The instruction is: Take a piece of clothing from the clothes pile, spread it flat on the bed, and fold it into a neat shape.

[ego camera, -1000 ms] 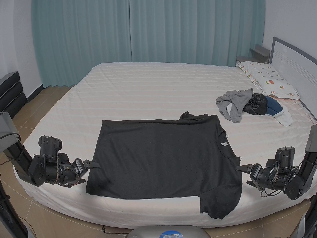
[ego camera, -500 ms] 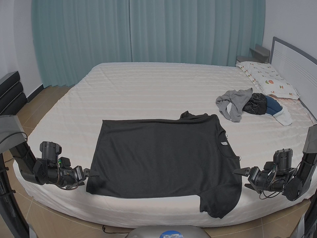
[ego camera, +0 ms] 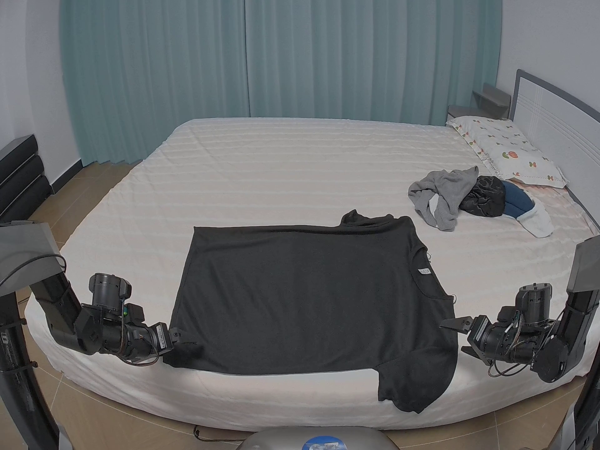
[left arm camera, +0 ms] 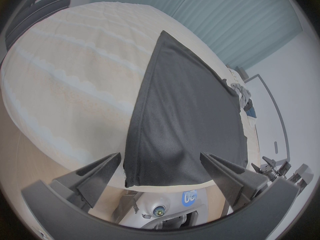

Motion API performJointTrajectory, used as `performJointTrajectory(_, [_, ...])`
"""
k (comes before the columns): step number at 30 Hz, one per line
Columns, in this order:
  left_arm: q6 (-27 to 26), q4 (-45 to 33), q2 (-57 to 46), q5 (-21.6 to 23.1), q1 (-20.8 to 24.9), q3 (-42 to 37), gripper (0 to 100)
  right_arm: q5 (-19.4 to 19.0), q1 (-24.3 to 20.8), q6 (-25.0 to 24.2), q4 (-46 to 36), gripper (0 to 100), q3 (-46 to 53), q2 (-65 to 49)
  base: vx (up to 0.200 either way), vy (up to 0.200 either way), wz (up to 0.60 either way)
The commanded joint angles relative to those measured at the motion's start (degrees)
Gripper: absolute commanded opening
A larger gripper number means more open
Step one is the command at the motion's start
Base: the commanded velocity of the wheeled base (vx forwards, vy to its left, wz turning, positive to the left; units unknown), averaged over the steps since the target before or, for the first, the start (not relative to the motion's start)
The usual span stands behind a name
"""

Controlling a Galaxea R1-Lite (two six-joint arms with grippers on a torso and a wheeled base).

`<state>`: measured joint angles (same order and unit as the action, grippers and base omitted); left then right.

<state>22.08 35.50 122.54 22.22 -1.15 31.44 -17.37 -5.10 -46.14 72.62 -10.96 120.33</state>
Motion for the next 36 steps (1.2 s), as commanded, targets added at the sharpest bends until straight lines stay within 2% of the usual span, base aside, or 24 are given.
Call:
performJointTrajectory(1, [-0.28,0.01,0.86,-0.16,0.79,-0.41,100,-0.03,0.0,0.0,0.15,100,0.24,0.78,0.0,0.0,0.0])
performJointTrajectory(8, [-0.37,0.01,0.86,-0.25,1.23,-0.41,100,-0.03,0.0,0.0,0.15,100,0.24,0.78,0.0,0.0,0.0])
performJointTrajectory(9, [-0.19,-0.08,0.68,-0.25,0.97,-0.5,0,0.06,0.0,0.0,0.15,100,0.32,0.69,0.0,0.0,0.0])
performJointTrajectory(21, [0.33,-0.17,-0.55,-0.16,-2.98,-2.44,0,0.5,0.53,0.17,0.15,100,0.24,1.22,0.0,0.0,0.0])
performJointTrajectory(29, [0.33,0.01,-1.25,0.19,-3.51,-3.49,0,0.67,1.14,0.97,0.15,100,0.15,3.15,0.0,0.0,0.0])
performJointTrajectory(36, [0.51,0.01,-1.78,0.54,-5.01,-4.11,0,0.67,2.2,3.51,0.24,100,-0.73,6.4,0.0,0.0,0.0])
